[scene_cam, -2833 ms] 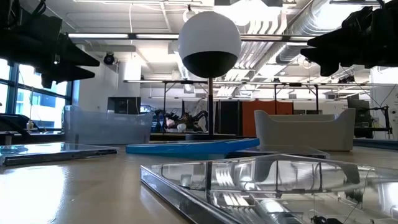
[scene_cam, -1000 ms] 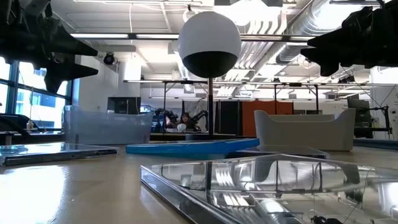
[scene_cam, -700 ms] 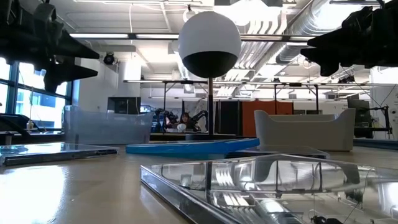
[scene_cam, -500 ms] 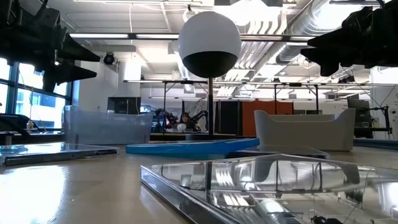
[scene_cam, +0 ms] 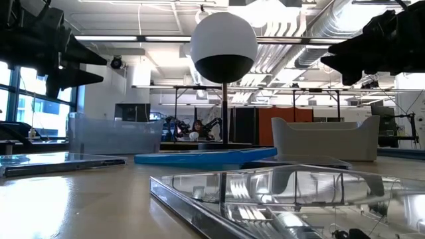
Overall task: Pick & place jewel cases by type
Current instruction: Put the top blue CD case into the black bin
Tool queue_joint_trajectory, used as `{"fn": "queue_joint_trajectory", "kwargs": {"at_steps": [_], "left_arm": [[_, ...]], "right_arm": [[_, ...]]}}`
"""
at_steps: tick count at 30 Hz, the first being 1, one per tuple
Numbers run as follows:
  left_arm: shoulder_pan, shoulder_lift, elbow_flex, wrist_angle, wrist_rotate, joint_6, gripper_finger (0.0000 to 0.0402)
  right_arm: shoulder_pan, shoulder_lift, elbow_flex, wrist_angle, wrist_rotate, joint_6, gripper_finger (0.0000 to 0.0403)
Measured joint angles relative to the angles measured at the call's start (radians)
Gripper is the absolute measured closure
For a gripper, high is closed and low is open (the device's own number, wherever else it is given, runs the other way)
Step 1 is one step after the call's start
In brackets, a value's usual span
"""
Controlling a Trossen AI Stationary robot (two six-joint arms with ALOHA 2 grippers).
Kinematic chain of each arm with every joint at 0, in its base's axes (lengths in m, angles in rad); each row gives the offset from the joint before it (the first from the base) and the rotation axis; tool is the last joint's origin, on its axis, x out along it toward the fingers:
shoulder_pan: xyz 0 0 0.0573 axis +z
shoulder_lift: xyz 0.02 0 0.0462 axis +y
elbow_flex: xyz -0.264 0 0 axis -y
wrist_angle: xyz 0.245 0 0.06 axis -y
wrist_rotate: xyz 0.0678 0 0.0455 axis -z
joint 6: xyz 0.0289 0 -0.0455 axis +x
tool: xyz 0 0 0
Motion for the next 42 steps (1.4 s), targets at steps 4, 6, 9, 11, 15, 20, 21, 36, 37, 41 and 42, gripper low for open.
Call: {"fn": "queue_joint_trajectory", "kwargs": {"at_steps": [4,6,9,11,15,20,21,36,37,41,42], "left_arm": [[0.0,0.0,0.0,0.011,0.015,-0.03,0.016],[0.0,0.0,0.0,0.036,0.057,-0.032,0.016],[0.0,0.0,0.0,0.119,0.11,0.041,0.016],[0.0,0.0,0.0,0.175,0.145,0.095,0.016],[0.0,0.0,0.0,0.226,0.198,0.174,0.016],[0.0,0.026,0.0,0.222,0.235,0.198,0.016],[0.0,0.039,0.0,0.224,0.235,0.216,0.016],[0.0,0.513,0.202,0.171,0.189,0.401,0.016],[0.0,0.551,0.215,0.166,0.176,0.401,0.016],[0.001,0.693,0.278,0.17,0.179,0.423,0.016],[0.001,0.729,0.295,0.16,0.184,0.428,0.016]], "right_arm": [[0.0,0.0,0.0,0.0,0.0,0.002,0.0221],[0.0,0.0,0.0,0.0,0.0,-0.013,0.0221],[0.0,0.0,0.0,0.0,0.0,-0.135,0.0221],[0.0,0.0,0.0,0.001,0.0,-0.191,0.0221],[0.0,0.0,0.0,0.003,0.001,-0.181,0.0221],[0.0,0.0,0.0,0.025,0.0,-0.086,0.0221],[0.0,0.0,0.0,0.03,0.002,-0.063,0.0221],[0.001,0.0,0.001,0.19,0.094,-0.047,0.0221],[0.001,0.0,0.001,0.189,0.09,-0.04,0.0221],[0.001,0.0,0.001,0.186,0.081,-0.004,0.0221],[0.002,0.0,0.001,0.183,0.07,0.004,0.0221]]}}
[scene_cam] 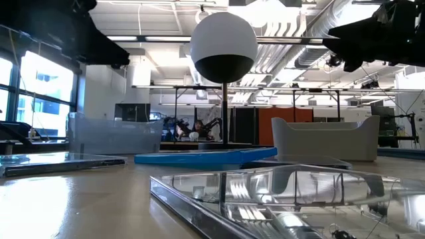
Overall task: Pick & place jewel cases by type
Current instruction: Put the top blue CD case into the black bin
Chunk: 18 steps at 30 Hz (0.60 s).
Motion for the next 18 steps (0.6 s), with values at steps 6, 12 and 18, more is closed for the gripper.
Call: {"fn": "queue_joint_trajectory", "kwargs": {"at_steps": [6,12,18], "left_arm": [[0.0,0.224,0.124,-0.059,-0.001,0.051,0.016],[0.012,0.386,0.241,-0.165,0.0,0.092,0.016],[0.157,0.446,0.278,-0.196,0.006,-0.051,0.016]], "right_arm": [[0.079,0.076,0.0,0.0,-0.02,0.021,0.0221],[0.219,0.253,0.0,0.156,0.09,0.016,0.0221],[0.376,0.483,0.091,0.234,0.171,-0.027,0.0221]]}}
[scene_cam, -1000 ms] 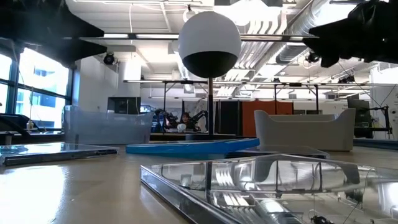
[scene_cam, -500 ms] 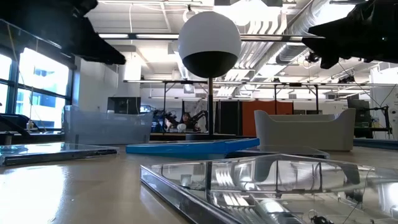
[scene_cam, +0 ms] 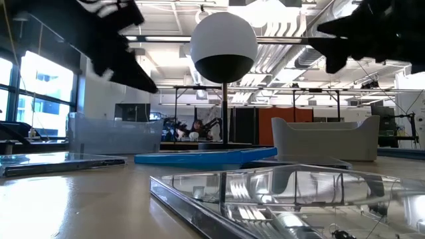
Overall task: Pick & place jewel cases by type
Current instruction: Put the top blue CD case into the black bin
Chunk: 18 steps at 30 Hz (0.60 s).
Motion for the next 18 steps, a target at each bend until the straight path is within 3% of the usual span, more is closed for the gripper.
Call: {"fn": "queue_joint_trajectory", "kwargs": {"at_steps": [2,7,9,13,18], "left_arm": [[0.079,0.0,0.0,-0.006,0.097,-0.094,0.016],[0.238,0.002,0.0,0.016,0.524,-0.254,0.016],[0.269,0.008,0.0,0.021,0.643,-0.298,0.016],[0.301,0.01,0.0,0.01,0.776,-0.39,0.016],[0.301,0.046,-0.001,0.017,0.781,-0.504,0.016]], "right_arm": [[0.058,0.083,0.074,-0.055,0.062,-0.047,0.0221],[0.188,0.31,0.272,-0.249,0.188,-0.212,0.0221],[0.224,0.394,0.345,-0.293,0.229,-0.276,0.0221],[0.278,0.554,0.448,-0.336,0.287,-0.382,0.0221],[0.327,0.731,0.518,-0.344,0.292,-0.53,0.0221]]}}
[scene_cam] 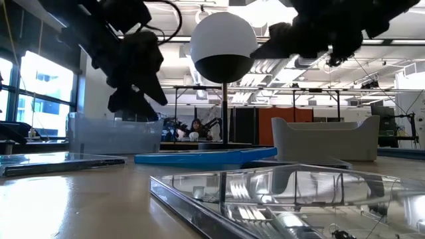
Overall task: Pick & place jewel cases by type
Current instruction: Put the top blue CD case into the black bin
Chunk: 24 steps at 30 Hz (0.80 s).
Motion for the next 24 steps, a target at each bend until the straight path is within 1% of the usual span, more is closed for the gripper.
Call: {"fn": "queue_joint_trajectory", "kwargs": {"at_steps": [3,7,9,11,13,16,18,24], "left_arm": [[0.0,0.054,-0.001,0.02,-0.004,-0.071,0.016],[0.0,0.127,0.009,0.019,-0.002,-0.117,0.016],[0.0,0.155,0.018,0.013,0.008,-0.134,0.016],[0.0,0.189,0.043,0.022,0.021,-0.139,0.016],[0.0,0.207,0.064,0.018,0.024,-0.146,0.016],[0.0,0.248,0.107,0.022,0.026,-0.161,0.016],[0.0,0.272,0.129,0.015,0.045,-0.162,0.016],[0.0,0.328,0.165,0.026,0.053,-0.161,0.0161]], "right_arm": [[0.034,0.082,0.01,-0.006,0.033,-0.071,0.0221],[0.089,0.143,0.01,-0.014,0.187,-0.151,0.0221],[0.119,0.16,0.01,-0.016,0.231,-0.166,0.0221],[0.147,0.167,0.01,-0.016,0.218,-0.178,0.0221],[0.167,0.174,0.01,-0.022,0.183,-0.17,0.0221],[0.183,0.178,0.01,-0.061,0.143,-0.11,0.0221],[0.183,0.18,0.01,-0.076,0.116,-0.078,0.0221],[0.173,0.227,0.01,-0.07,0.113,-0.052,0.0221]]}}
